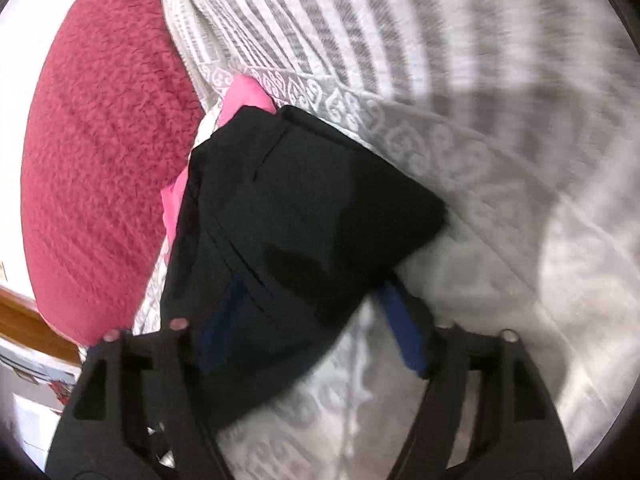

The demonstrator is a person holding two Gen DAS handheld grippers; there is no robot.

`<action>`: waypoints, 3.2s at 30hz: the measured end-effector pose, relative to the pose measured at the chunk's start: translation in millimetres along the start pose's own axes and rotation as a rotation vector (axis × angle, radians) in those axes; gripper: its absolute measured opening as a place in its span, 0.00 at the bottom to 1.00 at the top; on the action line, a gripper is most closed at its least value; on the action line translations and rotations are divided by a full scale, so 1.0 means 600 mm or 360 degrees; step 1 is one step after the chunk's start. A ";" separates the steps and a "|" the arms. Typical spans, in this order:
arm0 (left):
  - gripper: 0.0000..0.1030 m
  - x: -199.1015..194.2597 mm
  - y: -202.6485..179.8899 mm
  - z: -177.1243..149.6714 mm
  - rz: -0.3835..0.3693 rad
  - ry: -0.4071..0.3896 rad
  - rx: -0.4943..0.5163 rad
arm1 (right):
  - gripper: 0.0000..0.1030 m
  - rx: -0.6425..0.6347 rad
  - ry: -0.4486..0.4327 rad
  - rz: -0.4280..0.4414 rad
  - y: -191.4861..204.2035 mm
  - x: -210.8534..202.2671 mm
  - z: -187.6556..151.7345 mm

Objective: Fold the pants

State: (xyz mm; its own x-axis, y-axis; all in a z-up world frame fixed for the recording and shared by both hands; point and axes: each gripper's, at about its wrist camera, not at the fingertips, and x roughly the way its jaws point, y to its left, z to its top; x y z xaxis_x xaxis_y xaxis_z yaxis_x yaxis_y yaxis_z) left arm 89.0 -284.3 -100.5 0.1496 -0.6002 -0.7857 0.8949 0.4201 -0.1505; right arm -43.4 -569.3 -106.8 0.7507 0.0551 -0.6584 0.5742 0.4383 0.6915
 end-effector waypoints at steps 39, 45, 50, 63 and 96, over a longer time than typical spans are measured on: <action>0.11 -0.046 -0.063 -0.066 -0.0150 0.0046 0.0084 | 0.75 -0.1018 0.0175 -0.0675 0.101 0.065 0.085; 0.11 -0.043 -0.057 -0.065 -0.0173 0.0046 0.0064 | 0.20 -0.0923 0.0068 -0.0507 0.102 0.047 0.079; 0.11 -0.042 -0.059 -0.066 -0.0174 0.0041 0.0066 | 0.21 -0.1193 -0.0263 -0.0824 0.164 0.003 0.031; 0.29 -0.069 -0.050 -0.080 -0.0162 0.0066 0.0031 | 0.55 -0.1240 -0.0186 -0.1168 0.121 0.064 0.059; 0.46 -0.396 0.606 -0.409 0.0725 -0.0380 -0.1387 | 0.63 -0.2439 0.0744 0.0278 0.771 0.417 -0.570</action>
State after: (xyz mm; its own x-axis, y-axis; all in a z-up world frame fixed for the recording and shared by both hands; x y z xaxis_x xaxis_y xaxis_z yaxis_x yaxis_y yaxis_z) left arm 275.8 178.1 -115.8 0.5659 -0.3394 -0.7514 0.1273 0.9364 -0.3271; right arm 298.5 -46.0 -53.6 0.4436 0.3272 -0.8344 -0.5694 0.8219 0.0196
